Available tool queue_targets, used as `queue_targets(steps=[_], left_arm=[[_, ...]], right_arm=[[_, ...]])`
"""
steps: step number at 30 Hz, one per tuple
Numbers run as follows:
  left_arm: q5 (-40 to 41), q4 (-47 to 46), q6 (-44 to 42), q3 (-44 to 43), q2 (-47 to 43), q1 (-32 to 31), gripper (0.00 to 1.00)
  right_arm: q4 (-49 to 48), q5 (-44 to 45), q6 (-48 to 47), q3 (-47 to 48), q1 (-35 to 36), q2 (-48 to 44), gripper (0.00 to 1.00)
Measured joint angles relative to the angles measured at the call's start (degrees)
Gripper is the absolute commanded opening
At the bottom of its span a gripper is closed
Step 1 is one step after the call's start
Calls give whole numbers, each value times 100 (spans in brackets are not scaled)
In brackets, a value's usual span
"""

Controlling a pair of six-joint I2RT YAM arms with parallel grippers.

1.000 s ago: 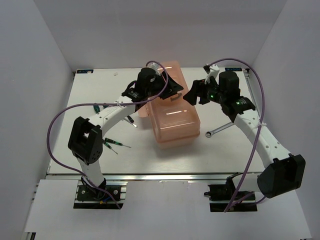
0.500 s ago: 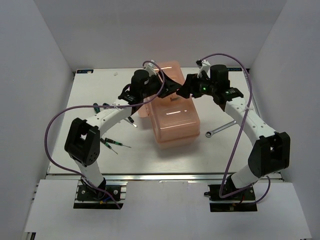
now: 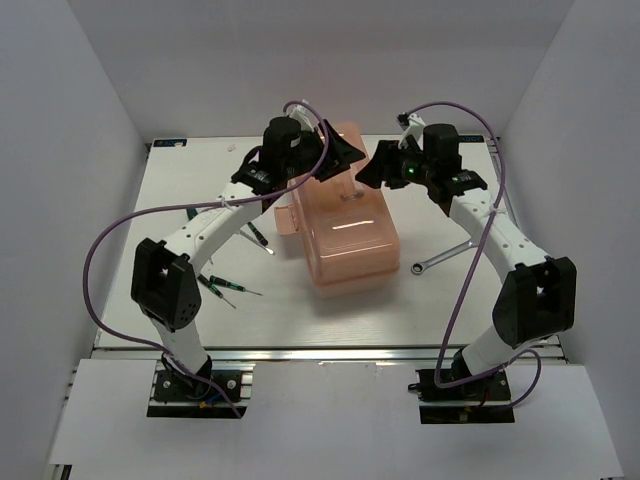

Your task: Sort the tools into containers

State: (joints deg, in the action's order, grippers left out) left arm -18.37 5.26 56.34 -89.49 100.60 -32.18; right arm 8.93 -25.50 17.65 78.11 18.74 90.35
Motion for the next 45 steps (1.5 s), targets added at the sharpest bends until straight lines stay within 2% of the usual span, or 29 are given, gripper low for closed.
queue_targets(steps=[6,11,20,25,27,31,34,39,45], left_arm=[[439,1189,-269,-1130,389,-31,68],[765,2205,-363,-1950,1161,-52,68],[955,3060,-479,-2817,1731,-181,66],[1368,4033,-702,-4122,2387,-291,66],[1591,4306,-809,-4382,2485,-361,66],[1899,4450,-977,-4406,2474,-538,66],[1910,4159,-1047,-4076,2323,-564,65],[1469,3025,-1045,-2820,1755,-439,60],[605,1464,-651,-1390,1158,-138,58]], right_arm=[[-9,223,-245,-323,-437,-529,71],[-44,313,-509,-739,-522,-1016,70],[-42,-7,-308,-1303,-527,-885,64],[-103,-107,-225,-1303,-533,-844,63],[-131,-136,-164,-1303,-542,-820,63],[-201,-173,-107,-1303,-546,-767,63],[-240,-170,-68,-1303,-546,-750,63],[-264,-166,-26,-1303,-542,-748,63],[-267,-216,-26,-1279,-538,-765,64]])
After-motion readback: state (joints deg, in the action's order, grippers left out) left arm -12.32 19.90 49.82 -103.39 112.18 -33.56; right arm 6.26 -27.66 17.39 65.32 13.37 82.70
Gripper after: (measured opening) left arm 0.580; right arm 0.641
